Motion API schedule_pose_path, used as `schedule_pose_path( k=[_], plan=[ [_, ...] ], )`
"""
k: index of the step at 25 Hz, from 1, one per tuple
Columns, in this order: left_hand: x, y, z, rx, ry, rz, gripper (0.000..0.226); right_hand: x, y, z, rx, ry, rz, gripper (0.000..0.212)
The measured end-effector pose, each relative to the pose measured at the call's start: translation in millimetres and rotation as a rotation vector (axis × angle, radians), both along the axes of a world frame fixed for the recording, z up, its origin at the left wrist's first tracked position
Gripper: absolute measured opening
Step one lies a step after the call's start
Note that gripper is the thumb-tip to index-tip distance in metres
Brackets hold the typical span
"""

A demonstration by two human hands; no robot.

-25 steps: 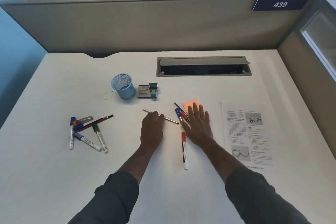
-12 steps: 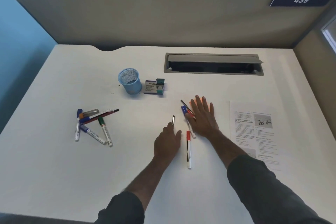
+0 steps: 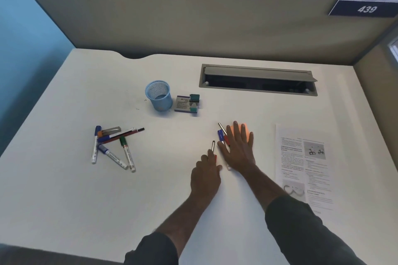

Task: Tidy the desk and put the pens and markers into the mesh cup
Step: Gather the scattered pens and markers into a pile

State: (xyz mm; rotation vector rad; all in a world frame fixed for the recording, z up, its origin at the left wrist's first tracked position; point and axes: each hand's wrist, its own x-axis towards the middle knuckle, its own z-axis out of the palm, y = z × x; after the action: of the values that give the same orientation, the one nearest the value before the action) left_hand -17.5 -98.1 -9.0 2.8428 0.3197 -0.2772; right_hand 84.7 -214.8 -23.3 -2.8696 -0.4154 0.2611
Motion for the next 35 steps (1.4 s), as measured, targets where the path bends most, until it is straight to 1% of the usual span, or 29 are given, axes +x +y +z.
schedule_pose_path(
  k=[2, 8, 17, 20, 26, 31, 35],
  plan=[
    [1.1, 10.6, -1.2, 0.028, -0.011, -0.004, 0.057, -6.0, 8.9, -0.9, -0.009, -0.006, -0.02, 0.068],
    [8.7, 54.0, -4.1, 0.057, -0.025, 0.066, 0.054, -30.4, 48.2, -6.9, -0.016, -0.023, -0.049, 0.066],
    [8.6, 123.1, -5.2, 0.095, -0.026, 0.141, 0.054, -52.9, 120.7, -14.9, 0.039, -0.027, -0.126, 0.065],
    [6.4, 146.5, -7.3, 0.151, -0.037, 0.118, 0.054, -59.3, 149.6, -15.6, 0.073, -0.022, -0.145, 0.064],
    [12.4, 193.2, -8.8, 0.232, -0.018, 0.089, 0.054, -69.9, 211.3, -14.8, 0.108, 0.02, -0.217, 0.057],
    [10.9, 232.8, -10.1, 0.267, -0.051, 0.05, 0.054, -73.3, 251.4, -10.8, 0.125, 0.071, -0.265, 0.057],
    [9.9, 258.4, -8.5, 0.268, -0.066, 0.05, 0.047, -68.8, 279.5, -4.1, 0.131, 0.156, -0.301, 0.06]
  ],
)
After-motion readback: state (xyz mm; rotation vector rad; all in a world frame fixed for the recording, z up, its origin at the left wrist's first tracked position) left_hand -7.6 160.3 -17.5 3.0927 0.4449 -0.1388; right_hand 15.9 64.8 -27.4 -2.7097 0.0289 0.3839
